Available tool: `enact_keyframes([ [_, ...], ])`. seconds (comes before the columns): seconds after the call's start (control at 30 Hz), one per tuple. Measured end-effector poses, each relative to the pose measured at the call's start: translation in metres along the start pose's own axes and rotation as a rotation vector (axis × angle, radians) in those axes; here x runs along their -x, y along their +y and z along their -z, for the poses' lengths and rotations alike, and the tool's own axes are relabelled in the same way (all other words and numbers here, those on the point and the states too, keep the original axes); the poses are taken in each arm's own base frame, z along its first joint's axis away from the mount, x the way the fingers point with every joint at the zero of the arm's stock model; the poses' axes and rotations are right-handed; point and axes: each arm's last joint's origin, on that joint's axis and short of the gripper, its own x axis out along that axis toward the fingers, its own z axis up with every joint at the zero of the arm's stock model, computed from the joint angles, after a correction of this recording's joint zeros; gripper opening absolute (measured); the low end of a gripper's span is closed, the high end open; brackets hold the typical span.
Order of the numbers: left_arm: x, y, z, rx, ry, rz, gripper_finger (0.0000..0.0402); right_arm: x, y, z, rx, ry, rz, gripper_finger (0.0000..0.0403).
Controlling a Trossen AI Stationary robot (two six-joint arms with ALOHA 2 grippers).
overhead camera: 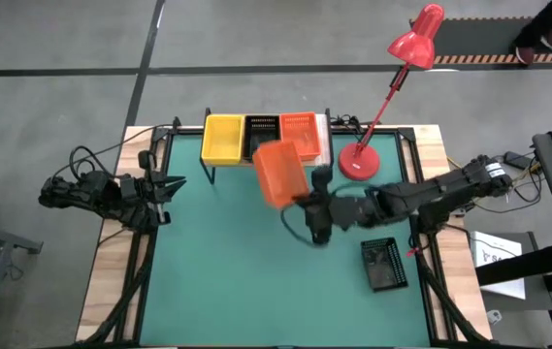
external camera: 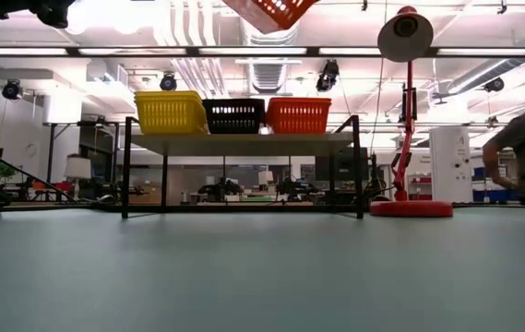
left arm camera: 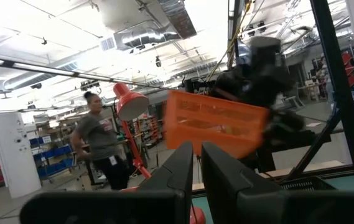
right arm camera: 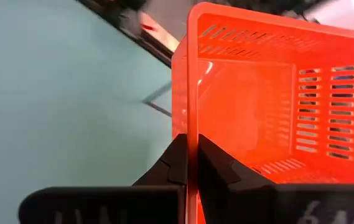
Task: Stack baskets on shelf by color
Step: Stack the orange bin on top of the orange bin on the shelf
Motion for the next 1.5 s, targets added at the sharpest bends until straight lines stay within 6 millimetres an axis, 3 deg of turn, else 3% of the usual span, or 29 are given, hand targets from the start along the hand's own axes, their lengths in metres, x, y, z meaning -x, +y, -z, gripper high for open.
enact_keyframes([
  [0.3, 0.0, 0.0, 0.0, 0.0, -0.001, 0.0, 0.0017, -0.021, -0.076, 0.025, -0.174, 0.131, 0.02, 0.0009],
  [0.53, 0.0, 0.0, 0.0, -0.001, 0.001, 0.001, 0.0017, -0.045, -0.105, 0.057, -0.236, 0.309, -0.026, 0.0009],
  [0.73, -0.001, 0.0, 0.0, 0.0, 0.0, 0.0, 0.0017, -0.06, -0.11, 0.073, -0.216, 0.484, -0.095, 0.0009],
  [1.33, -0.001, 0.0, 0.0, 0.0, 0.0, 0.0, 0.0017, -0.092, -0.118, 0.07, -0.156, 0.621, -0.177, 0.0009],
  [1.5, -0.001, 0.0, 0.0, 0.0, 0.0, 0.001, 0.0017, -0.092, -0.124, 0.069, -0.16, 0.644, -0.185, 0.0009],
])
